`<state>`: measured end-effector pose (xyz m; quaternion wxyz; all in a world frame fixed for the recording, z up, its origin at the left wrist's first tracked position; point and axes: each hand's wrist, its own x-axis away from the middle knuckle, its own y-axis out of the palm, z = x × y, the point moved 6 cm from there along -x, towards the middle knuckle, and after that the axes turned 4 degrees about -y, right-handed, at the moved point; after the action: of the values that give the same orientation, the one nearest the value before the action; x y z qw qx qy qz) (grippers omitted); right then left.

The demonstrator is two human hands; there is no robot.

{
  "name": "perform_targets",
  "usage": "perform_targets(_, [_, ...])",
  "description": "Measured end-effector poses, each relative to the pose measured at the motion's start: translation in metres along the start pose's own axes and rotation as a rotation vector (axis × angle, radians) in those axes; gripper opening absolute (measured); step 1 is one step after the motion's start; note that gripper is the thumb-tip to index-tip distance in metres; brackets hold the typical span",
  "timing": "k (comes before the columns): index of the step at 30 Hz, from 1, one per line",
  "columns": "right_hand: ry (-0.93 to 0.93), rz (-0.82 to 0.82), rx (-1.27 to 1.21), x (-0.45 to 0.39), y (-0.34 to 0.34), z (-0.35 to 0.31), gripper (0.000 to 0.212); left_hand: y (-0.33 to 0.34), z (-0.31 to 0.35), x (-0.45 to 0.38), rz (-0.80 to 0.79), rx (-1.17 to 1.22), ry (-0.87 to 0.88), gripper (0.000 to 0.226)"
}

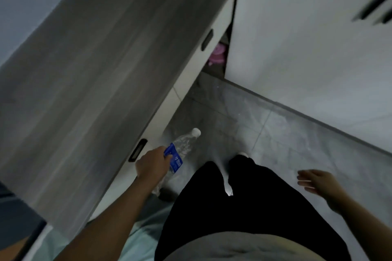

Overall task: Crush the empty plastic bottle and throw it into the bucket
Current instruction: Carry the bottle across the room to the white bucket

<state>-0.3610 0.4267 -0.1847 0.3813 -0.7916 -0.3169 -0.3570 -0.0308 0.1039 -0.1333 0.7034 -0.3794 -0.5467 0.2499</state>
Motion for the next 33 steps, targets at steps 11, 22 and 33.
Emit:
perform_targets(11, [0.151, 0.144, -0.354, 0.046, -0.04, 0.125, 0.02, 0.036, 0.102, 0.003, -0.052, -0.267, 0.24, 0.021])
perform_targets(22, [0.248, 0.368, -0.699, 0.086, -0.045, 0.178, 0.027, 0.047, 0.204, -0.025, -0.086, -0.455, 0.505, 0.017])
perform_targets(33, [0.463, 0.639, -1.034, 0.129, 0.054, 0.225, 0.026, 0.058, 0.335, -0.054, -0.072, -0.859, 0.897, 0.022])
